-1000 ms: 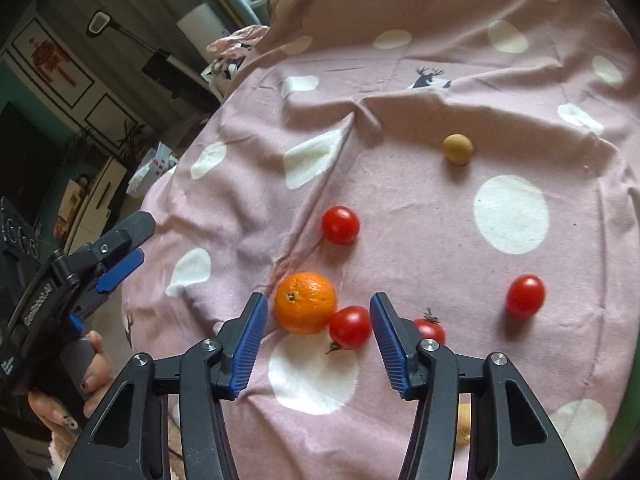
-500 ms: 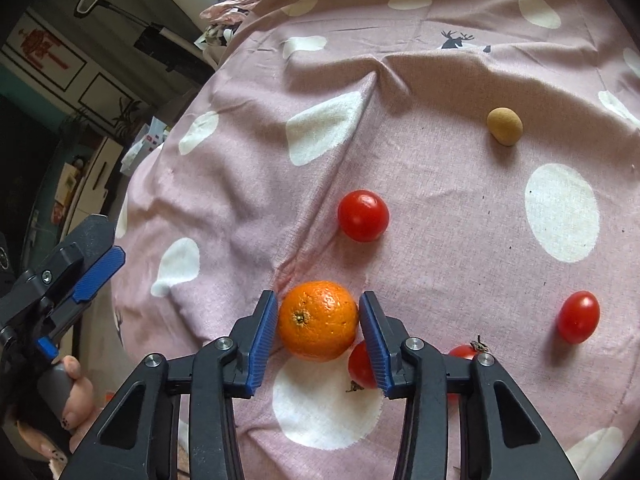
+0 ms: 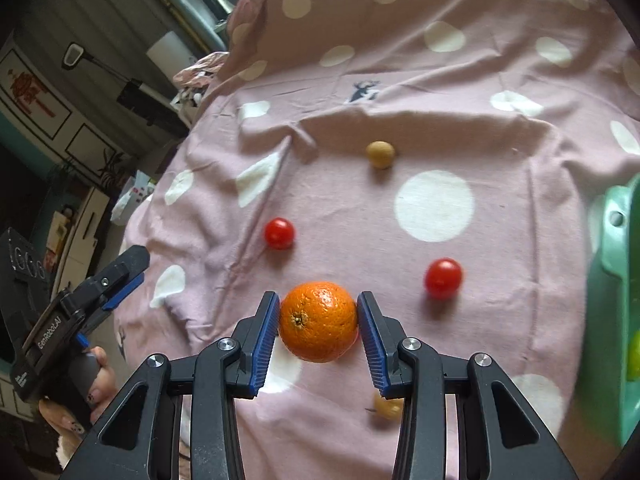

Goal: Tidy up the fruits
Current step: 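Close the right tool around the second mandarin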

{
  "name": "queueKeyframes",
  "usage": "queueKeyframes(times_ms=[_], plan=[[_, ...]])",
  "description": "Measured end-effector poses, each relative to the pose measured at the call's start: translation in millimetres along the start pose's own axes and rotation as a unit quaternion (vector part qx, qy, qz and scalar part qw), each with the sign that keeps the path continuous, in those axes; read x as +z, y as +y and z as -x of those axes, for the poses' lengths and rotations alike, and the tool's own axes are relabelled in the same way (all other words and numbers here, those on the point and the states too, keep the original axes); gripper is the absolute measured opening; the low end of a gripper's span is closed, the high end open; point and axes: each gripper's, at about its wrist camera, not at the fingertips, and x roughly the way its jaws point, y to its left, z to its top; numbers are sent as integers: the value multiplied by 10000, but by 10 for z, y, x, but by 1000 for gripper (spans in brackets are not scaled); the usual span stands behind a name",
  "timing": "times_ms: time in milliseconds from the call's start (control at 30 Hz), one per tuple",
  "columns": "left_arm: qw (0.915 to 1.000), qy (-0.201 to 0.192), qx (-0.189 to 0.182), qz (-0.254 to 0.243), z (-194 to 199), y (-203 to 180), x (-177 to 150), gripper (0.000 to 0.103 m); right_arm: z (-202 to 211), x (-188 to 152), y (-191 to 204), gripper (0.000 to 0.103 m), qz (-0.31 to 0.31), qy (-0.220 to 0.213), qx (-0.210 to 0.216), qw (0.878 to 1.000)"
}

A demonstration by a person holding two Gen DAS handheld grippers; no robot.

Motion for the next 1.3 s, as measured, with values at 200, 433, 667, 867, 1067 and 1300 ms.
queueKeyframes(times_ms=[200, 433, 667, 867, 1067, 1300], plan=[[9966, 421, -317, -626, -238, -429, -216, 84, -30, -75, -408, 42, -493, 41, -168, 9986], [9861, 1065, -732, -1043, -573, -798, -479, 72, -144, -110, -501, 42, -631, 235, -284, 9973], [9793, 1277, -1018, -1194, -663, -953, -576, 65, -28, -115, -652, 43, -940, 68, -141, 9955], [9753, 1369, -989, -1421, -728, -1102, -669, 62, 70, -96, -705, 45, -1009, -109, -61, 9948], [9700, 1515, -1147, -1518, -825, -1200, -718, 60, 13, -91, -727, 45, -1071, -39, 43, 9942], [9678, 1643, -1157, -1516, -951, -1247, -751, 58, -49, -96, -716, 45, -1038, 33, 102, 9945]])
